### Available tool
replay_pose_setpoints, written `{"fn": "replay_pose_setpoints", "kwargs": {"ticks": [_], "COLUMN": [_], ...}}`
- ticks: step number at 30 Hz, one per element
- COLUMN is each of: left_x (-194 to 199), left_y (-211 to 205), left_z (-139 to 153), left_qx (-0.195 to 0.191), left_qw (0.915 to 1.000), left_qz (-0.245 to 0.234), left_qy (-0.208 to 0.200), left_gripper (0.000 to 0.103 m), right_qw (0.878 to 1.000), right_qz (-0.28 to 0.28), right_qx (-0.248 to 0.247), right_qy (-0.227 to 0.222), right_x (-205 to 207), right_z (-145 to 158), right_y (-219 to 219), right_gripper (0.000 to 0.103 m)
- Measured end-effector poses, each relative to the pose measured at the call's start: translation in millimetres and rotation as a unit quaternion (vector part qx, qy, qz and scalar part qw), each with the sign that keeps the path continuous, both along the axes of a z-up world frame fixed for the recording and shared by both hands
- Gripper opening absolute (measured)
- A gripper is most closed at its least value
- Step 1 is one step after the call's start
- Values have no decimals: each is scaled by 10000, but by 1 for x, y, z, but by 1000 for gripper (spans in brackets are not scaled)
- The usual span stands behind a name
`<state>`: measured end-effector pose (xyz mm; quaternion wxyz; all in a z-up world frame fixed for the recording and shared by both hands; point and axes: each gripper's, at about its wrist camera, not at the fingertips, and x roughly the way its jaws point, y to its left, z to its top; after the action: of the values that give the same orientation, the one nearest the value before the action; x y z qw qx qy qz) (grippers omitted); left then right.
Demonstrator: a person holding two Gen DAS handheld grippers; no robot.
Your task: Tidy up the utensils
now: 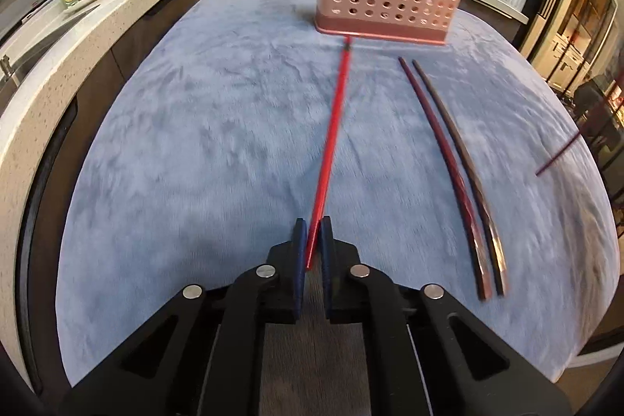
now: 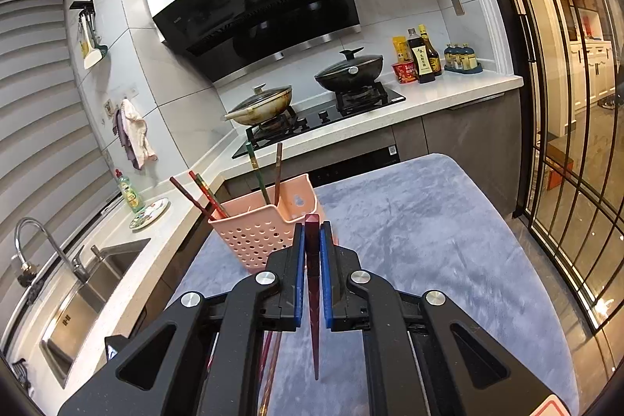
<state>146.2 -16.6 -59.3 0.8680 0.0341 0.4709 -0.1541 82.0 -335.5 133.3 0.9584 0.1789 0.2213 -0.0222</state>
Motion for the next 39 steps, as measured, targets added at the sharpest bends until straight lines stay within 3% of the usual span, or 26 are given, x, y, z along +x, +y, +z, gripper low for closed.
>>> {"fn": "replay_pose_setpoints", "kwargs": {"ticks": [5,7,9,10,16,23,31,35,39], "left_x": [-36,-39,-35,-29,36,111,138,137,129], "left_y": [11,16,20,21,-2,-41,-56,-59,-56], "left_z": [6,15,29,36,56,29,-5,-3,15], "left_qx": [-119,-215,-354,-392,-202,195,395,429,306], "left_qw": [9998,9997,9993,9990,9985,9993,9985,9987,9994], "left_qz": [-108,-47,106,195,311,289,321,204,172], "left_qy": [155,142,-6,-126,-410,-163,202,159,73], "left_gripper": [5,18,55,56,56,51,37,8,7], "right_qw": [10000,10000,9999,9999,9997,9994,9994,9994,9993], "right_qz": [53,86,111,118,156,222,272,295,328], "right_qx": [37,29,-3,-10,-111,-201,-173,-162,-195], "right_qy": [29,25,7,-4,-138,-190,-117,-73,-49], "right_x": [-5,-6,-5,-4,4,26,49,54,55], "right_z": [-3,-3,0,0,15,24,18,15,16], "right_y": [5,7,10,11,14,14,11,11,14], "right_gripper": [7,7,7,7,7,7,7,7,7]}}
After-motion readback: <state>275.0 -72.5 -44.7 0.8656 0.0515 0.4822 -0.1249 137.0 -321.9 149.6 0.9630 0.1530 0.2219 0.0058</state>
